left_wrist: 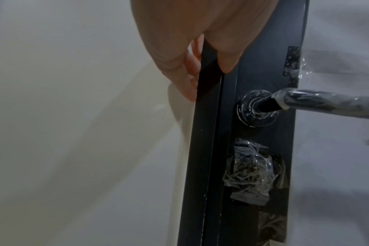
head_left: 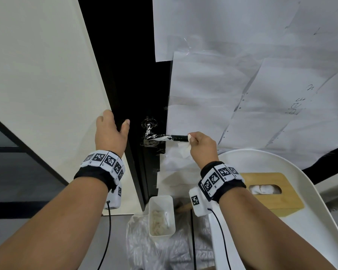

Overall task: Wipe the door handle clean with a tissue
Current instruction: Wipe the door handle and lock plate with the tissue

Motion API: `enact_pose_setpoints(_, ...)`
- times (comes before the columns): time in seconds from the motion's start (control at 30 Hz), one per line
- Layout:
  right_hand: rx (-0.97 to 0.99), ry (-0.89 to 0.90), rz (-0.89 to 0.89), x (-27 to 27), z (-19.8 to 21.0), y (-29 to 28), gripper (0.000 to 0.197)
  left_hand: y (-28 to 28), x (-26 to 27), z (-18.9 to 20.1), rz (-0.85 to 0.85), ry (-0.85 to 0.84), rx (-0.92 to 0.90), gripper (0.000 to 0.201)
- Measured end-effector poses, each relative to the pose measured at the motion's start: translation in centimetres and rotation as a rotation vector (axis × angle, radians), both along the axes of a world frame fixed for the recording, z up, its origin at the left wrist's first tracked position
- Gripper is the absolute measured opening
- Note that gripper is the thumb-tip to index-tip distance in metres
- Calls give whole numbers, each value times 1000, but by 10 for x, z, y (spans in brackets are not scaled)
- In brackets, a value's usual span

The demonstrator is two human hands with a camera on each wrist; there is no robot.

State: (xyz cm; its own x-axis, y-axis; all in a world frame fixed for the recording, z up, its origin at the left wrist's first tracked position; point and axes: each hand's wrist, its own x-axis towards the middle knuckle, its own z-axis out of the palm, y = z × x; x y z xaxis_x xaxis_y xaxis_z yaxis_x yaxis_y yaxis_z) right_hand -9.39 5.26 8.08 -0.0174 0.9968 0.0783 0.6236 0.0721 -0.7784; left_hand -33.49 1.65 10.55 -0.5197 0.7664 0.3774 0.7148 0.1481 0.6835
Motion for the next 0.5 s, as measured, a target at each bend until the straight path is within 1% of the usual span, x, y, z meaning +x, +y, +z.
enact_pose_setpoints(0.1, -85, 148, -35, 0, -2, -2, 23, 1, 0, -1, 4, 5, 8, 30)
enact_pose_setpoints(0.2, -209, 274, -79, 2, -4, 0, 18, 1, 1, -2, 13, 8, 8, 31)
enact_pose_setpoints(0.27, -331, 327, -31, 4, -3, 0, 20, 2, 1, -3, 21, 12, 10, 31)
enact_pose_setpoints(0.33, -401, 332, 77, 2, 1, -4, 28, 2, 1, -3, 24, 10, 11, 32)
enact_pose_setpoints(0.4, -367, 323, 159, -3, 13, -8, 28, 1, 2, -3, 23, 10, 7, 32)
enact_pose_setpoints(0.47, -242, 355, 183, -6, 27, -7, 25, 1, 2, -3, 23, 12, 0, 32)
enact_pose_setpoints(0.5, -159, 384, 164, -6, 34, -6, 25, 1, 2, -2, 22, 11, -3, 32)
